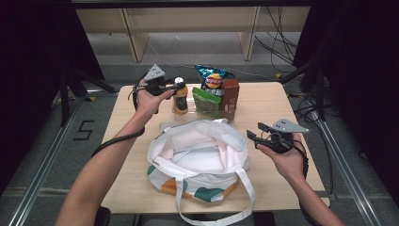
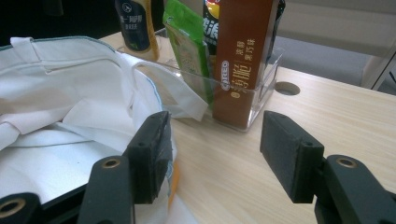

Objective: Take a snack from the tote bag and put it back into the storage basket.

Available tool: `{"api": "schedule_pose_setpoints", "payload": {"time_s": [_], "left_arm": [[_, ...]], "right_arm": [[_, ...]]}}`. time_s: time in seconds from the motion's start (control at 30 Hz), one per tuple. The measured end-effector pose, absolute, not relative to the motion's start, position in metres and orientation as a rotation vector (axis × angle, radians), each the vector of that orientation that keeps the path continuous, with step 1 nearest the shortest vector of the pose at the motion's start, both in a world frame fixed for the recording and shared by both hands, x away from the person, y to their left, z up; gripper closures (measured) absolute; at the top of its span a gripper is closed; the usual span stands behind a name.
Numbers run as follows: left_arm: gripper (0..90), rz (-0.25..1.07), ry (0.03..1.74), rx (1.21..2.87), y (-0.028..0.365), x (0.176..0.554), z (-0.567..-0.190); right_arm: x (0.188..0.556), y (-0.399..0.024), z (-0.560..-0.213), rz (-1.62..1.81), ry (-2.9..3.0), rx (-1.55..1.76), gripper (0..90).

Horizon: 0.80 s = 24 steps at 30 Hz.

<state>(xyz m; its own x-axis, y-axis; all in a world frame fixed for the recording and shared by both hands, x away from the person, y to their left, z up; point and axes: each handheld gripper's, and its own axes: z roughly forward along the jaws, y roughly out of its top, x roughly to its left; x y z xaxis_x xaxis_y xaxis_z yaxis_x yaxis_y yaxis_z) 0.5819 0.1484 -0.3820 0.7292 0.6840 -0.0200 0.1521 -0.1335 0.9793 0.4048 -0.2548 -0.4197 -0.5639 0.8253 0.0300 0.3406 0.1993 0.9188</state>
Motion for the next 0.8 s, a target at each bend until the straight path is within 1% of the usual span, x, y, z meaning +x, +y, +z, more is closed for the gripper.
{"api": "schedule_pose_setpoints", "payload": {"time_s": [0.8], "left_arm": [[58.7,0.517,0.709,1.685,0.147,0.583,-0.394]], "right_arm": [[0.405,-0.255,-0.419,1.337,2.007,1.065,43.5]]}}
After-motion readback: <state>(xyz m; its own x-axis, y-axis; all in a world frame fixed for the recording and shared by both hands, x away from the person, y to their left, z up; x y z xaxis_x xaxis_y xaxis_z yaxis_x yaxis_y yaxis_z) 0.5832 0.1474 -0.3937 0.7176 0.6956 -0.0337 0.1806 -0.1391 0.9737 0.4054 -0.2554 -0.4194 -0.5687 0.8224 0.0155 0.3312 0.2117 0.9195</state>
